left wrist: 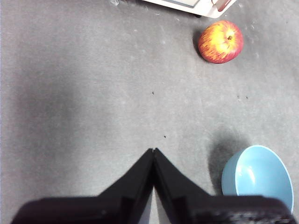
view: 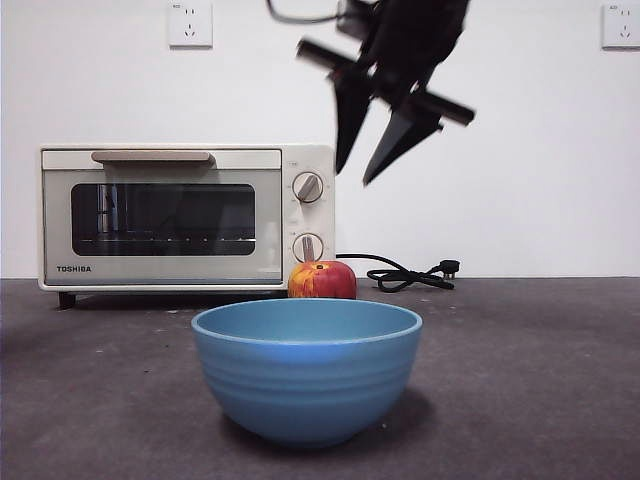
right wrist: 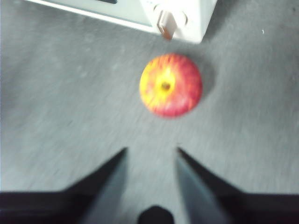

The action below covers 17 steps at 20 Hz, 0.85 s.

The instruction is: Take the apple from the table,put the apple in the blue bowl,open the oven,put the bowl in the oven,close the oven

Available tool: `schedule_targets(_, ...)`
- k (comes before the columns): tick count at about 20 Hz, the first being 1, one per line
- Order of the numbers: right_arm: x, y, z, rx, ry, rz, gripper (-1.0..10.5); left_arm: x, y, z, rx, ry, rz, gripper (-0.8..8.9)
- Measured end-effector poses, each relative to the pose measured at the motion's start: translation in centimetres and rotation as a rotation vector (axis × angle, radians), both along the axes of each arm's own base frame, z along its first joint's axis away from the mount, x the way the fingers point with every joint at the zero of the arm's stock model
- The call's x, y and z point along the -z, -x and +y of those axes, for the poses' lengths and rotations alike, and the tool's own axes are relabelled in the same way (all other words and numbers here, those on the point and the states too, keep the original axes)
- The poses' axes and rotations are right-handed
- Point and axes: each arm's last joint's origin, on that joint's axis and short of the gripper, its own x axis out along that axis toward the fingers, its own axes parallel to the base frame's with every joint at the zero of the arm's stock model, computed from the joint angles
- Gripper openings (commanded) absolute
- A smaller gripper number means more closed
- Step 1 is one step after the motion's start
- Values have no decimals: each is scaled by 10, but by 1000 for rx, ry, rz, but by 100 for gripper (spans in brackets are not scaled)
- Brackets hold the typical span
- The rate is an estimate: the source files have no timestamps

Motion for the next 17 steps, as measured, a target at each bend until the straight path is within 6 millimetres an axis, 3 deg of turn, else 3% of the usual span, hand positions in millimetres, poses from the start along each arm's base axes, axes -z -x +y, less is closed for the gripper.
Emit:
schedule_targets(2, 9, -12, 8, 0, 16, 17, 582, 0, 0, 0, 4, -4, -2, -5)
schedule_targets(12, 58, -41, 25, 14, 61, 48, 604, 4, -5, 0, 9, -8, 20, -5)
schedule_targets(17, 64, -49, 31, 36, 57, -18, 603, 7, -9, 0, 10, -9, 43, -5)
